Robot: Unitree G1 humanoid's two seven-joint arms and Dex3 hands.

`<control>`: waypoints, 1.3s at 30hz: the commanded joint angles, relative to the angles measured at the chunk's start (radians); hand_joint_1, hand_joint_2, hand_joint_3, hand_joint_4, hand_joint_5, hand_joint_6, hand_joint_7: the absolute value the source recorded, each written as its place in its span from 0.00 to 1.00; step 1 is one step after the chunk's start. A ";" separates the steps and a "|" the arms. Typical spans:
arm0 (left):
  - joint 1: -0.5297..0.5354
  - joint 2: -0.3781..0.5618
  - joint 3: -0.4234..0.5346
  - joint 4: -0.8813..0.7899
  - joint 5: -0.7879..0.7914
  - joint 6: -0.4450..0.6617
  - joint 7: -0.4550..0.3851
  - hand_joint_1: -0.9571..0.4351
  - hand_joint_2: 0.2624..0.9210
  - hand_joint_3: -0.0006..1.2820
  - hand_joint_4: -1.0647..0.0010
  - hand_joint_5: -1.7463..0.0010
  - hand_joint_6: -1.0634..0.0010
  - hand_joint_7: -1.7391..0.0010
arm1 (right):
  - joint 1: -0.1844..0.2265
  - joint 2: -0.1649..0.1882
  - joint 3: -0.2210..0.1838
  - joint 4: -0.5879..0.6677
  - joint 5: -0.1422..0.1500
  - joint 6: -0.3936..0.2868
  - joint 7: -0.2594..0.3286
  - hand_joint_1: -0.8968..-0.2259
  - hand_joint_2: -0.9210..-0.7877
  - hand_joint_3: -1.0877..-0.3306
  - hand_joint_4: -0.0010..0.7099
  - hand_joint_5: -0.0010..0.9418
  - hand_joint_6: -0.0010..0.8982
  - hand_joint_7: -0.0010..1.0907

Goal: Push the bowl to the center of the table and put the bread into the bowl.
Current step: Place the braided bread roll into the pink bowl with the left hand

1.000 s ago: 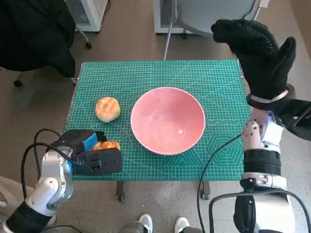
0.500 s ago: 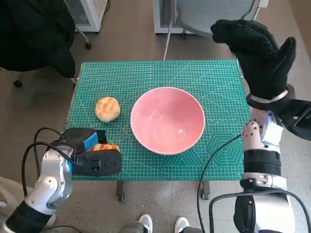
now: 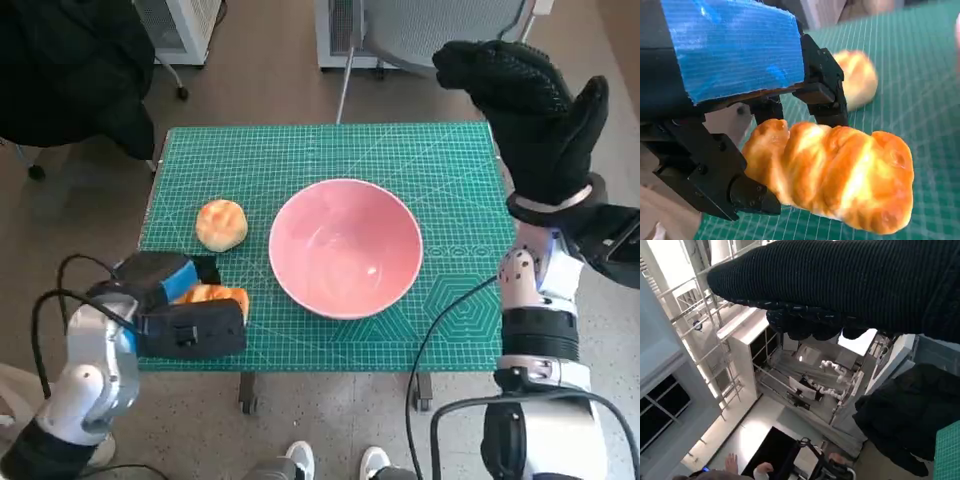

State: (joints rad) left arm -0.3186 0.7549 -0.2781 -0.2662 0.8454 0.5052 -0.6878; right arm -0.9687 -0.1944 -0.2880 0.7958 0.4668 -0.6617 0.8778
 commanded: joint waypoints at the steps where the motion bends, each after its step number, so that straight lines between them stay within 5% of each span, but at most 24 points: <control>1: -0.010 0.019 0.055 -0.094 -0.016 0.003 -0.049 0.69 0.81 0.22 0.34 0.25 0.36 0.43 | 0.017 -0.006 0.002 0.011 -0.004 0.004 0.009 0.26 0.00 0.45 0.27 0.00 0.28 0.00; 18: -0.132 0.048 0.174 -0.266 -0.078 -0.108 -0.114 0.69 0.83 0.15 0.27 0.31 0.32 0.46 | 0.010 -0.006 0.002 0.013 0.000 0.014 0.014 0.25 0.00 0.45 0.28 0.00 0.29 0.01; 32: -0.290 -0.009 0.101 -0.235 -0.033 -0.207 -0.101 0.69 0.83 0.15 0.27 0.33 0.32 0.43 | 0.016 -0.013 -0.001 0.004 0.003 0.015 0.022 0.24 0.00 0.45 0.28 0.00 0.29 0.01; 39: -0.387 -0.044 0.036 -0.192 0.016 -0.237 -0.123 0.69 0.95 0.10 0.34 0.32 0.44 0.32 | 0.026 -0.017 -0.001 -0.013 0.001 0.016 0.019 0.24 0.00 0.45 0.28 0.00 0.29 0.01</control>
State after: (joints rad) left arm -0.6547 0.7265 -0.2180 -0.4726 0.8355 0.2791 -0.7903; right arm -0.9676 -0.1996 -0.2898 0.7909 0.4678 -0.6549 0.8907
